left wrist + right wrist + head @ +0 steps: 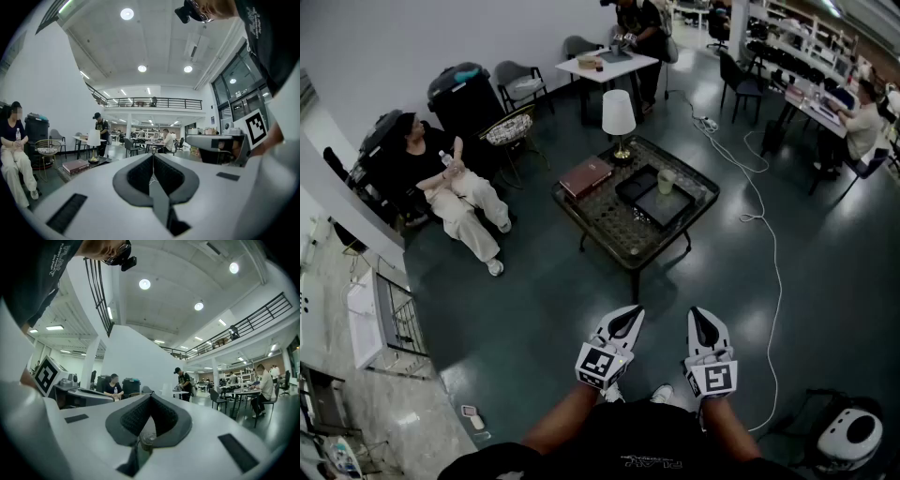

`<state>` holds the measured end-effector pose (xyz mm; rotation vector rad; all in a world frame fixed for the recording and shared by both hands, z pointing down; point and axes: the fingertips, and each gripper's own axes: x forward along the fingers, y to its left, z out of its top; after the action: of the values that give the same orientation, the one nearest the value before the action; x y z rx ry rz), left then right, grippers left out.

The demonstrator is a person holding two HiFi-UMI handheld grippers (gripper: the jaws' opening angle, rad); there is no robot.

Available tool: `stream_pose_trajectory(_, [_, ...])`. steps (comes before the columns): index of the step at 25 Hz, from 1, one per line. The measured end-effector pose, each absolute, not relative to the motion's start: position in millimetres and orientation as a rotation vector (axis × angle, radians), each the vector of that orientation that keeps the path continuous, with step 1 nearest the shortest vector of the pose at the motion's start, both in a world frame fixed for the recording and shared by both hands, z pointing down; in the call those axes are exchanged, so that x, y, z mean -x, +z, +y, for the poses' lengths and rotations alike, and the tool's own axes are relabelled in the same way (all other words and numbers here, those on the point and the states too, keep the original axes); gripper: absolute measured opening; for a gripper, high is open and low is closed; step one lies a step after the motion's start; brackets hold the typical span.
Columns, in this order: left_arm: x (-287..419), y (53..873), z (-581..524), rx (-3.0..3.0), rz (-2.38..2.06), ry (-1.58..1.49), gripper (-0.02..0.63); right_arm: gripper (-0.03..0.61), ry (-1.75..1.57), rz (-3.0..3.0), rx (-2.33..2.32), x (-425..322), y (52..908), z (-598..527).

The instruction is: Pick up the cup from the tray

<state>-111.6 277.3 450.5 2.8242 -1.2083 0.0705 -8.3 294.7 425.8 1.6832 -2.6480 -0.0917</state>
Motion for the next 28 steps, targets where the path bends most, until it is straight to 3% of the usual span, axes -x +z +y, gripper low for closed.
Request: stream_pose_trajectory(28, [61.4,459.4,290.3,-2.843,-1.198,0.145,0.012,0.011,-0.135,-2.72,-1.645,-33.5,425.2,309.9])
